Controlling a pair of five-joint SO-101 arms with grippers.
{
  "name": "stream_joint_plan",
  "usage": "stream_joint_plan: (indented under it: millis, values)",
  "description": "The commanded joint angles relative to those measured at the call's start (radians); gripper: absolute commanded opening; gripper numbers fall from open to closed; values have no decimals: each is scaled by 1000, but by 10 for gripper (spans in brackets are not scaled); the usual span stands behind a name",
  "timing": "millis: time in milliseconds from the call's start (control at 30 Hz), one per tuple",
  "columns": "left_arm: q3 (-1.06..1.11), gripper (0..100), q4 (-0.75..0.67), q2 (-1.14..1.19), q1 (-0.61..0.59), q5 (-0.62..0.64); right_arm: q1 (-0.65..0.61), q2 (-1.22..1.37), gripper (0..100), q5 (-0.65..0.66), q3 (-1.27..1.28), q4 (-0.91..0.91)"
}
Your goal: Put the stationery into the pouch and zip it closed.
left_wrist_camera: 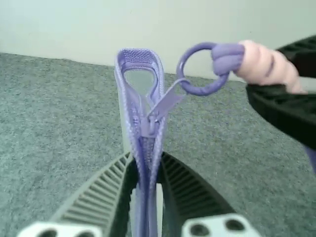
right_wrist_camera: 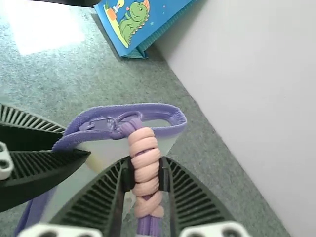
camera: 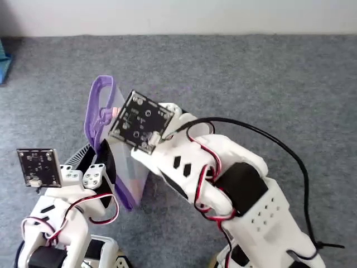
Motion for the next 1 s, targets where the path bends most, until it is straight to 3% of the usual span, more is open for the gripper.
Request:
stream_joint_plan:
  millis: [0,567,967]
  values:
    - [-42,13,5,-9,3,-5,73,12,7,3,-31,-67]
    - [-42,12,5,-14,3,-29,266,317,7,9,-32,-464]
    - [47,12,77,-279,3,-135,417,576,7,9,-32,-690]
